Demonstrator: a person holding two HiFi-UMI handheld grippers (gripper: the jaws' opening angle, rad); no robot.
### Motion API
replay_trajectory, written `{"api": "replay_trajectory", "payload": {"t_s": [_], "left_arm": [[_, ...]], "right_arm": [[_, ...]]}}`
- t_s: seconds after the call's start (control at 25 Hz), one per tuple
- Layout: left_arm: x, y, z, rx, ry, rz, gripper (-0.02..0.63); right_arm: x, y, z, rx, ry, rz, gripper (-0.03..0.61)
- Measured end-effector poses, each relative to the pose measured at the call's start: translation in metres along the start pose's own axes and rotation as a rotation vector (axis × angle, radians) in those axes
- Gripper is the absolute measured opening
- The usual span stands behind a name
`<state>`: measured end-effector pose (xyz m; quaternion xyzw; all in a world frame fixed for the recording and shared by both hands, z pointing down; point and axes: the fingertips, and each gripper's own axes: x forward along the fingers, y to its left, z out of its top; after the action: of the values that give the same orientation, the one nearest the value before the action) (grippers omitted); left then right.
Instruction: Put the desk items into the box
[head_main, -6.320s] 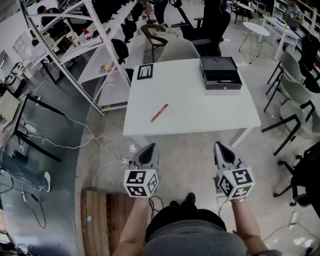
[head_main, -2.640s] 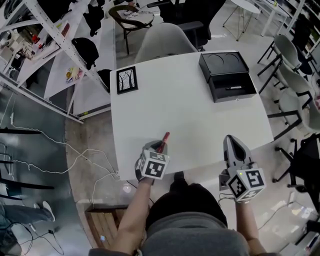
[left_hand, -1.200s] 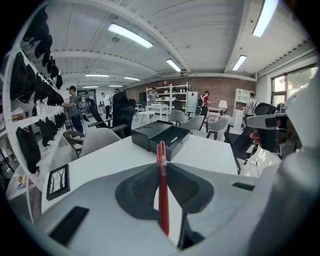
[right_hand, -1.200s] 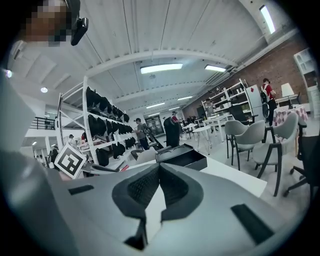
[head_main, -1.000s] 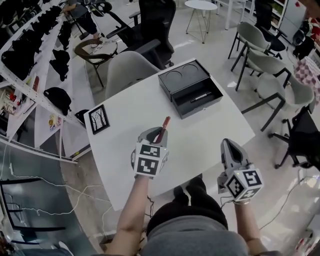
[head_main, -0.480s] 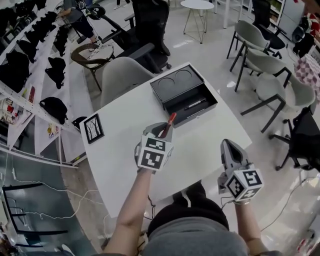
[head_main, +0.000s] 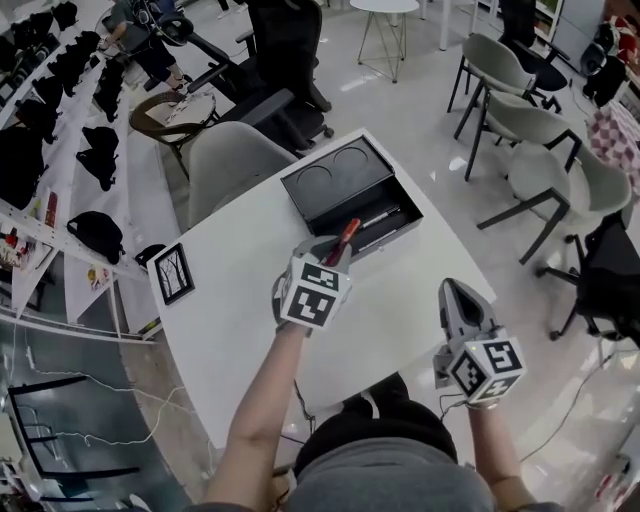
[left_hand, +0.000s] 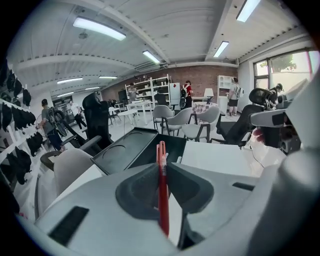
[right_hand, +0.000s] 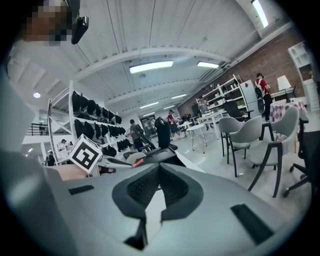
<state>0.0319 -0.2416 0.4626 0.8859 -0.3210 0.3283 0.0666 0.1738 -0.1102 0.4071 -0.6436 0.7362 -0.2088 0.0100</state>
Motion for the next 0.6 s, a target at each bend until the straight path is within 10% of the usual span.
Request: {"api": "replay_trajectory", "payload": {"t_s": [0.6], "left_arm": [[0.072,-0.006,0.004,0.097,0.099,-0.096,0.052]], "right_arm": [[0.026,-0.041,-0.003,0.027,0.046,-0.022,0.005]]}}
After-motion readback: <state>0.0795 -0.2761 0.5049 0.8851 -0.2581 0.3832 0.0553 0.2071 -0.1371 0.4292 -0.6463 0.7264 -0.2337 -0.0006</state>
